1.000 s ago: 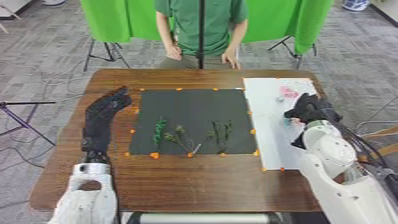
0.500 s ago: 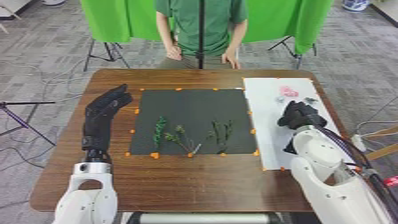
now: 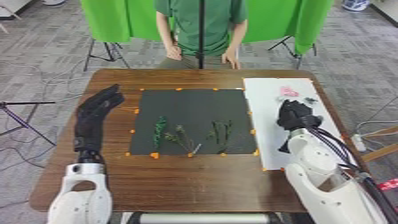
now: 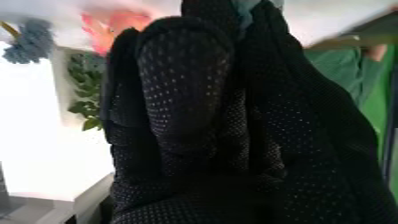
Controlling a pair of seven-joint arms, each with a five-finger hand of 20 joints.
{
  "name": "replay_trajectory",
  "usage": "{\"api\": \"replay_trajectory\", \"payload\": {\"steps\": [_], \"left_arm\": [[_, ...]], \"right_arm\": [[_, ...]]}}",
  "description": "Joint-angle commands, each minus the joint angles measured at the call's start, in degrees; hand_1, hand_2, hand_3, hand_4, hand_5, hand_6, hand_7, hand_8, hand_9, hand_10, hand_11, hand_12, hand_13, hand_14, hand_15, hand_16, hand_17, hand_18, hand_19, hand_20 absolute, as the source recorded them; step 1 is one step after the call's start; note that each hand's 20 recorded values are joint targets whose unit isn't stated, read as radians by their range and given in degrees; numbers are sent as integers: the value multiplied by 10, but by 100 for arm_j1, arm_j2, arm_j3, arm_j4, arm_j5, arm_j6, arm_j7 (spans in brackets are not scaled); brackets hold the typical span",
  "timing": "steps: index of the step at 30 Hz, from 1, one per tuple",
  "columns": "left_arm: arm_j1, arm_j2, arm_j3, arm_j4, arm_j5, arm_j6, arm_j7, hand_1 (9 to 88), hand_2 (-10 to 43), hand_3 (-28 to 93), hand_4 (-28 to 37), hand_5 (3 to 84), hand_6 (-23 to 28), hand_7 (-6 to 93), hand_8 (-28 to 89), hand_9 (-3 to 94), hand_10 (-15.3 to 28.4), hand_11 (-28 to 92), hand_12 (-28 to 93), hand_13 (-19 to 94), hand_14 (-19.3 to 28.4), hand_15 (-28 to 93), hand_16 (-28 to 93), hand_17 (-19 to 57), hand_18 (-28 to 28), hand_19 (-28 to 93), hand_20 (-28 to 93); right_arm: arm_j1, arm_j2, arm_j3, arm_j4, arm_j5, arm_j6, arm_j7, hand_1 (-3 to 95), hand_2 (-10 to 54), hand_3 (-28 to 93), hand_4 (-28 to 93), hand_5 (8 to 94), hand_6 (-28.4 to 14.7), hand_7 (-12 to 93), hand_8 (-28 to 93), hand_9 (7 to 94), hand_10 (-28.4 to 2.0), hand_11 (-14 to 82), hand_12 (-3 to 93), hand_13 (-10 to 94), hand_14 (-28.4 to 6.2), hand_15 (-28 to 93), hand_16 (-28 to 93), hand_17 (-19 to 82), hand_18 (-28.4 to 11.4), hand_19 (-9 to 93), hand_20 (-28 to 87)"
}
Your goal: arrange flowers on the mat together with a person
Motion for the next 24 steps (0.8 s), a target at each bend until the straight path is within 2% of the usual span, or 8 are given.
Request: {"api": "replay_trajectory", "payload": {"steps": [1,11,16,17,20,22,23,24], "left_arm": [[379,33,-306,-63,19,210,-78,266,-49,670,-170,494,36,127,-55,461,134,197,159,375,175,224,35,89,126,127,228],[529,21,-467,-11,-41,324,-126,265,-46,669,-171,494,35,128,-55,462,133,199,160,376,176,226,35,89,126,127,227],[402,-13,-376,143,-180,489,-45,260,-15,668,-184,495,34,130,-55,463,133,199,160,376,176,226,34,89,126,128,228],[379,-5,-352,171,-228,527,-35,254,3,674,-196,495,34,131,-55,464,133,200,159,376,176,226,34,89,126,129,228],[382,37,-263,169,-402,844,-38,223,91,689,-255,497,34,129,-58,466,135,202,157,379,174,232,33,91,127,136,230],[406,73,-167,131,-550,1220,-69,200,173,689,-280,496,35,124,-59,468,138,202,152,381,175,235,29,93,126,142,229],[418,52,-179,166,-659,1210,16,194,197,684,-282,492,37,120,-61,469,139,202,152,382,175,235,28,94,126,145,229],[448,47,-200,146,-764,1202,1,192,222,687,-282,487,38,115,-62,469,140,201,151,382,175,235,27,95,126,148,230]], "right_arm": [[806,201,-225,-1005,53,662,-264,633,-95,563,-177,844,32,176,106,937,-69,90,340,937,2,443,277,611,-111,744,324],[2922,-833,-2236,-121,1126,149,-1206,629,-95,571,-181,844,32,177,108,937,-72,86,343,937,2,445,278,609,-111,747,328],[3405,-1455,-3164,549,1180,-127,-1610,630,-95,572,-183,843,33,177,108,937,-73,84,343,937,3,446,280,607,-111,748,330],[3468,-1537,-3289,685,1141,-180,-1739,630,-95,571,-184,843,34,177,108,937,-72,83,343,937,3,446,280,607,-111,748,330],[3616,-1705,-3643,973,1201,-339,-1920,630,-95,571,-185,842,34,178,107,937,-70,82,342,937,2,447,282,607,-111,748,331],[3702,-1768,-3875,1127,1157,-384,-1996,632,-95,569,-188,842,35,179,106,937,-69,81,342,937,2,448,283,607,-111,749,332],[3716,-1790,-3960,1176,1151,-426,-2025,631,-95,569,-189,841,35,180,106,937,-68,78,342,937,2,449,284,606,-111,749,333],[3740,-1809,-4044,1222,1130,-467,-2074,631,-95,569,-189,840,36,181,106,937,-68,77,342,937,3,450,284,606,-111,750,333]]}}
